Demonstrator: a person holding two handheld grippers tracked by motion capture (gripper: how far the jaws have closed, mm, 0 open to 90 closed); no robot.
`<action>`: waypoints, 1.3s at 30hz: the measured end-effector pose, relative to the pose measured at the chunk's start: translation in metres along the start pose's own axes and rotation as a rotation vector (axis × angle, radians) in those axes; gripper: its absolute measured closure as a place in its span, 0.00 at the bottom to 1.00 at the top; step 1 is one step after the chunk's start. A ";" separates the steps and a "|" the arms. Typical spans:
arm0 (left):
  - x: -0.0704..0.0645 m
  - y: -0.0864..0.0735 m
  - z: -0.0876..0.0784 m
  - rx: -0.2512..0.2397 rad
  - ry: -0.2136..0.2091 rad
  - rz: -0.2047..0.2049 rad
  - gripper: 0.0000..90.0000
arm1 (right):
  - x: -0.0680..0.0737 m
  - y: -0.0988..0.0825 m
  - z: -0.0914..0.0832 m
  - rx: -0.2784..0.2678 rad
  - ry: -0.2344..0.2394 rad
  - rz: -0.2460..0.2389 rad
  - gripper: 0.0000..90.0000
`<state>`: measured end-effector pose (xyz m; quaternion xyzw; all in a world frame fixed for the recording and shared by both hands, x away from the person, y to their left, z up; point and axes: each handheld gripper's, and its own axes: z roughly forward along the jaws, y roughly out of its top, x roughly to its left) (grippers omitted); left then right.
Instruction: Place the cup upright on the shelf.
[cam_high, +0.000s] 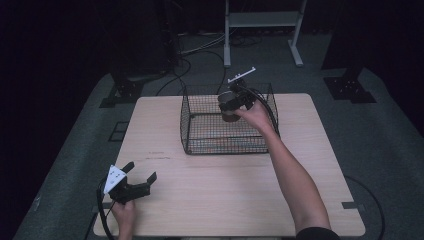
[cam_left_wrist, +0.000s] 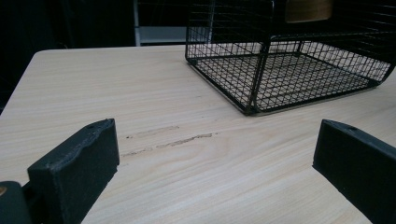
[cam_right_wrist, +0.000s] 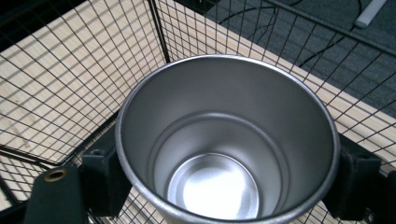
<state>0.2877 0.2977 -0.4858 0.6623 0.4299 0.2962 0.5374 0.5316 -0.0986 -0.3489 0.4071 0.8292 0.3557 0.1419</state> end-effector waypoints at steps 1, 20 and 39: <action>0.000 0.000 0.000 0.002 -0.002 0.000 0.00 | -0.001 -0.001 0.002 0.004 -0.001 0.002 0.20; 0.000 0.000 0.000 -0.003 -0.004 -0.004 0.00 | -0.015 -0.013 0.034 0.097 -0.012 0.050 0.19; 0.001 0.000 -0.001 -0.002 -0.005 0.001 0.00 | -0.015 -0.025 0.058 0.184 -0.049 0.030 0.19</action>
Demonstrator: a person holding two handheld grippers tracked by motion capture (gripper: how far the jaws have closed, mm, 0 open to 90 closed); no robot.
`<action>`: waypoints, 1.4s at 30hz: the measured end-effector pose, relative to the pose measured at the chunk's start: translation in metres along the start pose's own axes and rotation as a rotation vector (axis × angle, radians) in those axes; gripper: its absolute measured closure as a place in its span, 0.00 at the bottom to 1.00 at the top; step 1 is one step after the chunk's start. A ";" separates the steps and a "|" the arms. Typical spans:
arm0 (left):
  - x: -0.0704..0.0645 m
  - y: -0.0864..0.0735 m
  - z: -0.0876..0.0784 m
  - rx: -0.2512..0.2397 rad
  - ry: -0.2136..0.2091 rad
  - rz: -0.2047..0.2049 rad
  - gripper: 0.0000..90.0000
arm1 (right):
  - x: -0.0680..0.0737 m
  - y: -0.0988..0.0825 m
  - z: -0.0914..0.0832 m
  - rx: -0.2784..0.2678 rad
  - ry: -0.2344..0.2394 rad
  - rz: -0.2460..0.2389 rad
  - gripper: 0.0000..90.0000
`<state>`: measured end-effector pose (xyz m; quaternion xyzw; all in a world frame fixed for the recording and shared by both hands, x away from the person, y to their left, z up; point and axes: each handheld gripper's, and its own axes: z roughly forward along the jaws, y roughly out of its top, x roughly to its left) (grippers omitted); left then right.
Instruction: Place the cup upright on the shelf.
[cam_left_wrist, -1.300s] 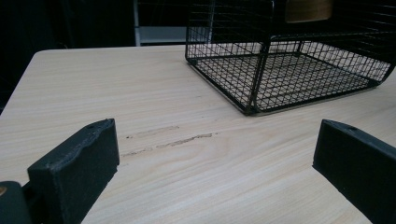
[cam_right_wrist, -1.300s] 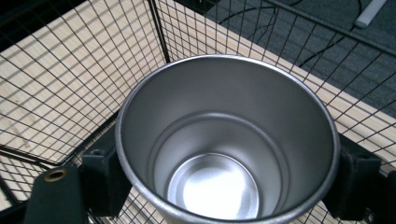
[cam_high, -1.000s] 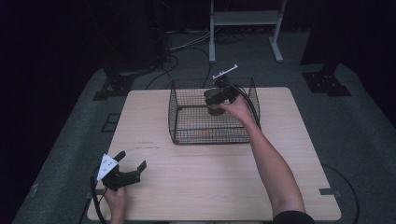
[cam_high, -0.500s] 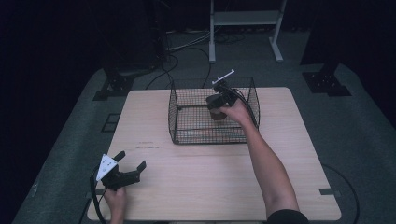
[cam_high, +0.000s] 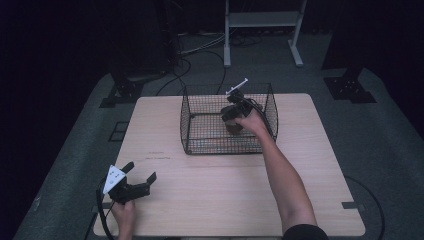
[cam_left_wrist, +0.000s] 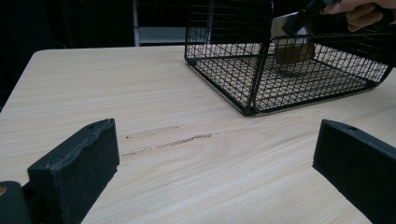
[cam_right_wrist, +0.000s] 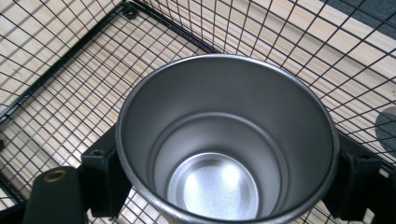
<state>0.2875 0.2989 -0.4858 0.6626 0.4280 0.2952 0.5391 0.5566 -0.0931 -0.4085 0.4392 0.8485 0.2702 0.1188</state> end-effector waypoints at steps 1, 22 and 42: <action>0.000 0.000 0.000 0.000 0.001 0.000 0.00 | 0.000 0.000 0.000 0.000 -0.005 0.000 0.19; 0.000 0.000 0.000 0.001 -0.001 -0.006 0.00 | -0.001 -0.001 0.003 0.043 -0.001 0.005 0.18; 0.000 0.000 0.000 0.001 0.003 -0.004 0.00 | -0.004 -0.005 -0.001 0.083 -0.007 0.005 0.15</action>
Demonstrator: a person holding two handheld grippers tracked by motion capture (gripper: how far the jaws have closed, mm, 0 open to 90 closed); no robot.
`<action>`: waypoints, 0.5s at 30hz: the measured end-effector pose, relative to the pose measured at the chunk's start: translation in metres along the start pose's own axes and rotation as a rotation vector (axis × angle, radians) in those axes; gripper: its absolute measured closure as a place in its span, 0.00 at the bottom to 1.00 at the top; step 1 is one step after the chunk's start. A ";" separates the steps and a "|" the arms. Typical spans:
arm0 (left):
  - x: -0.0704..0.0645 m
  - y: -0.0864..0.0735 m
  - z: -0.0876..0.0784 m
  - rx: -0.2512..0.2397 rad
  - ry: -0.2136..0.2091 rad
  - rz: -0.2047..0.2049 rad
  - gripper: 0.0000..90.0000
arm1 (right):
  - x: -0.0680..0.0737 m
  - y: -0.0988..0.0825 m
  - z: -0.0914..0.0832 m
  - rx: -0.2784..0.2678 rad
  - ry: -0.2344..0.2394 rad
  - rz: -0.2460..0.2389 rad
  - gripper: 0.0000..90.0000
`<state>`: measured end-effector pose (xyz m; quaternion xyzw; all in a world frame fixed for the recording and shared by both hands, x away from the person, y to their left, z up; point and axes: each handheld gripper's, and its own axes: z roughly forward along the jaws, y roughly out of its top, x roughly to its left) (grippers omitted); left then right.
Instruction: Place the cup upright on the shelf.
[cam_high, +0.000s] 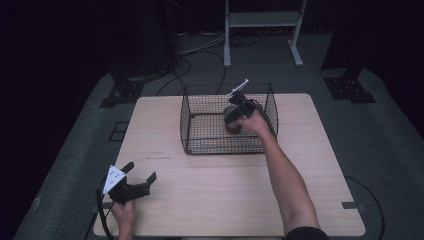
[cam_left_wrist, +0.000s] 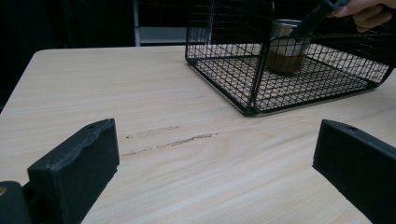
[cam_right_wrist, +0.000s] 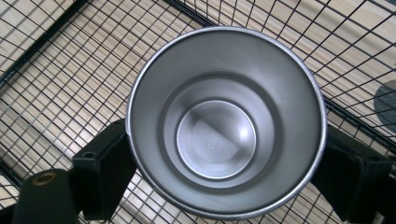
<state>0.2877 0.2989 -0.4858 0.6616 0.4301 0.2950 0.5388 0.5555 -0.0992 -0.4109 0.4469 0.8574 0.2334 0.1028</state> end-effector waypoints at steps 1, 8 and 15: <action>0.000 0.000 0.000 -0.001 -0.001 0.000 0.00 | 0.000 0.000 0.000 -0.003 0.003 0.008 0.15; -0.001 0.000 0.000 0.000 -0.004 0.002 0.00 | 0.001 -0.003 0.000 -0.014 0.005 0.013 0.15; 0.000 0.000 0.000 -0.001 -0.003 0.001 0.00 | 0.001 -0.004 -0.001 -0.016 0.009 0.017 0.14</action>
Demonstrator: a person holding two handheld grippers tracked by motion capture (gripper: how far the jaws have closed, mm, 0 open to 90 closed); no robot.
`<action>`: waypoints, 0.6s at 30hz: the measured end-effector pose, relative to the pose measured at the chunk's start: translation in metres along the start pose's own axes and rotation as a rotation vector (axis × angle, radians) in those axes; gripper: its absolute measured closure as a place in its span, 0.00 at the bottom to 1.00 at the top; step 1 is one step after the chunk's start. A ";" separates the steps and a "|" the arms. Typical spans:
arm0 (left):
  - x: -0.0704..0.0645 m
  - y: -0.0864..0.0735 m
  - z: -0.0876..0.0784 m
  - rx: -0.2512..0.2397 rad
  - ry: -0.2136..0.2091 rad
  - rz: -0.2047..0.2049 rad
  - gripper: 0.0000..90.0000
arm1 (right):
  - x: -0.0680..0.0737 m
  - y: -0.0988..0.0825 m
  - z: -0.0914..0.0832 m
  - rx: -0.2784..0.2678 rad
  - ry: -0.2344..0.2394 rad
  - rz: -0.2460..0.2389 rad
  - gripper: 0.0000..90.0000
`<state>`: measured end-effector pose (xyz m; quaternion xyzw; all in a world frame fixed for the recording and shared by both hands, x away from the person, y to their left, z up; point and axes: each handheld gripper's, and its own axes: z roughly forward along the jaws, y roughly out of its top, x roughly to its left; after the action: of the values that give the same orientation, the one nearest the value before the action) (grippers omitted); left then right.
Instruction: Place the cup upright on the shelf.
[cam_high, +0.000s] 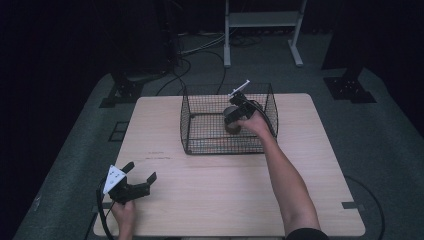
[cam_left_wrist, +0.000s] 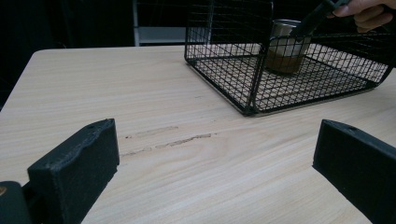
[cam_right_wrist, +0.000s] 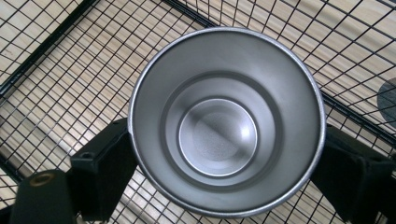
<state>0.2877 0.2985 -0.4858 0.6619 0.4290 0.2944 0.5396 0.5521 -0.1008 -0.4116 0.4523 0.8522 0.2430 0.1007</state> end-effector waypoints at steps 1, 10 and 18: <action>0.000 0.000 0.000 0.001 0.001 0.000 0.00 | 0.000 0.000 0.000 -0.002 0.003 0.001 0.14; 0.000 0.000 0.000 0.000 -0.001 0.001 0.00 | -0.002 0.000 -0.002 -0.014 0.013 0.016 0.14; 0.000 0.000 -0.001 -0.002 -0.001 -0.003 0.00 | -0.002 0.000 -0.007 -0.045 0.017 0.026 0.12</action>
<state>0.2874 0.2990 -0.4857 0.6610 0.4294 0.2935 0.5409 0.5507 -0.1048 -0.4059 0.4590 0.8413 0.2673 0.1007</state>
